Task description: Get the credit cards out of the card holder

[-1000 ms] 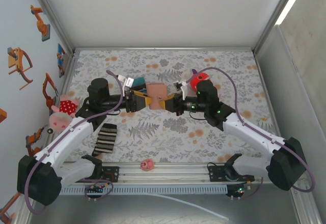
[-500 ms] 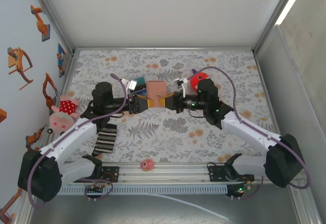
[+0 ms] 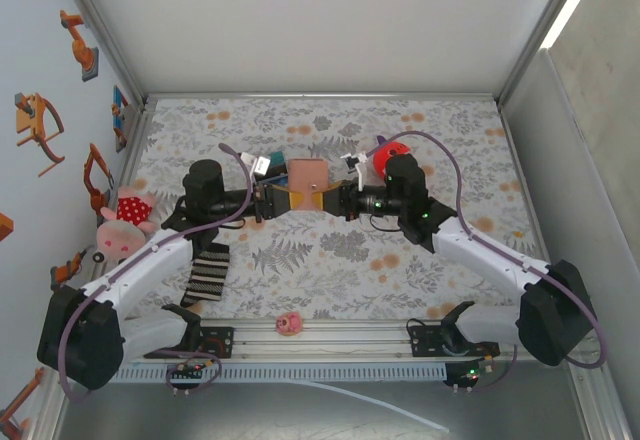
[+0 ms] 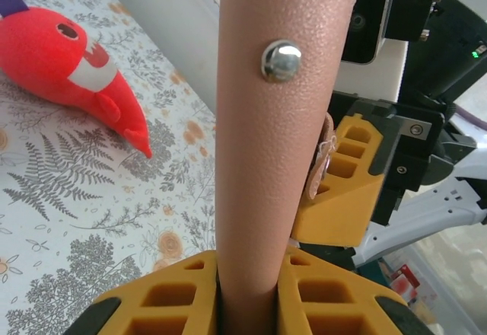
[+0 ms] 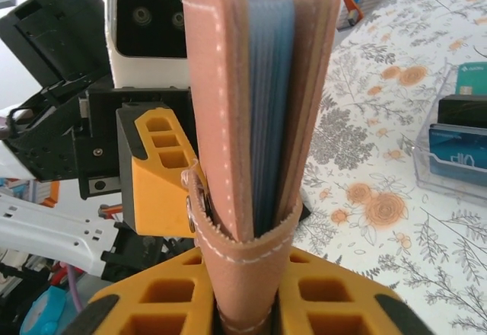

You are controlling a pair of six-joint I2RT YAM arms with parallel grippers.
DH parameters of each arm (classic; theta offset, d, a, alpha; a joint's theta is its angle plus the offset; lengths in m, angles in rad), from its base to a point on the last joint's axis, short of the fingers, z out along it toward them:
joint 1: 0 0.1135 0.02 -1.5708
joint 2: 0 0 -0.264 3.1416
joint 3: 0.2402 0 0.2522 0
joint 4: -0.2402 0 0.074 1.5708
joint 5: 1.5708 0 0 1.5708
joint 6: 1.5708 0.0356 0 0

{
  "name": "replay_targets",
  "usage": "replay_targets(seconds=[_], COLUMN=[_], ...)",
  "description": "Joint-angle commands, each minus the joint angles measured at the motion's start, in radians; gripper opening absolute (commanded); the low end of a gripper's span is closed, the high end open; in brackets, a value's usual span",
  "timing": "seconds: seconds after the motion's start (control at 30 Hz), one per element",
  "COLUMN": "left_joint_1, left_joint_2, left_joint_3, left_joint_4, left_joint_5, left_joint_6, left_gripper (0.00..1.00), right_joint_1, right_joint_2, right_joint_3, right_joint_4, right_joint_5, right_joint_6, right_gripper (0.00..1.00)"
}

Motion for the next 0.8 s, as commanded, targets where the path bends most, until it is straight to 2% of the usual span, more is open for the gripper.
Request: replay_targets(seconds=[0.0,0.03,0.13,0.3,0.5,0.77], left_joint_1=[0.002,0.001,-0.016,-0.047,-0.063,-0.066], left_joint_2=[-0.003,-0.006,-0.026,-0.045,-0.035,-0.006], left_joint_3=[0.053,0.064,0.092,0.102,0.092,0.093], left_joint_4=[-0.122,-0.177,-0.324,-0.4,-0.377,-0.346], left_joint_5=[-0.087,-0.134,-0.285,-0.432,-0.503,-0.501], left_joint_6=[0.085,0.113,0.195,0.248,0.236,0.213], left_gripper=[0.14,0.14,0.13,0.13,0.13,0.13], right_joint_1=[0.001,0.0,0.002,0.003,0.036,0.103], right_joint_2=[-0.007,-0.005,-0.001,-0.002,-0.001,0.096], right_joint_3=[0.057,0.062,0.081,0.088,0.1,0.201], right_joint_4=[-0.148,-0.189,-0.264,-0.302,-0.287,-0.341], right_joint_5=[0.144,0.188,0.28,0.404,0.479,0.539], right_joint_6=[-0.063,-0.071,-0.07,-0.034,0.002,0.027], right_gripper=[0.32,0.36,0.39,0.41,0.39,0.34])
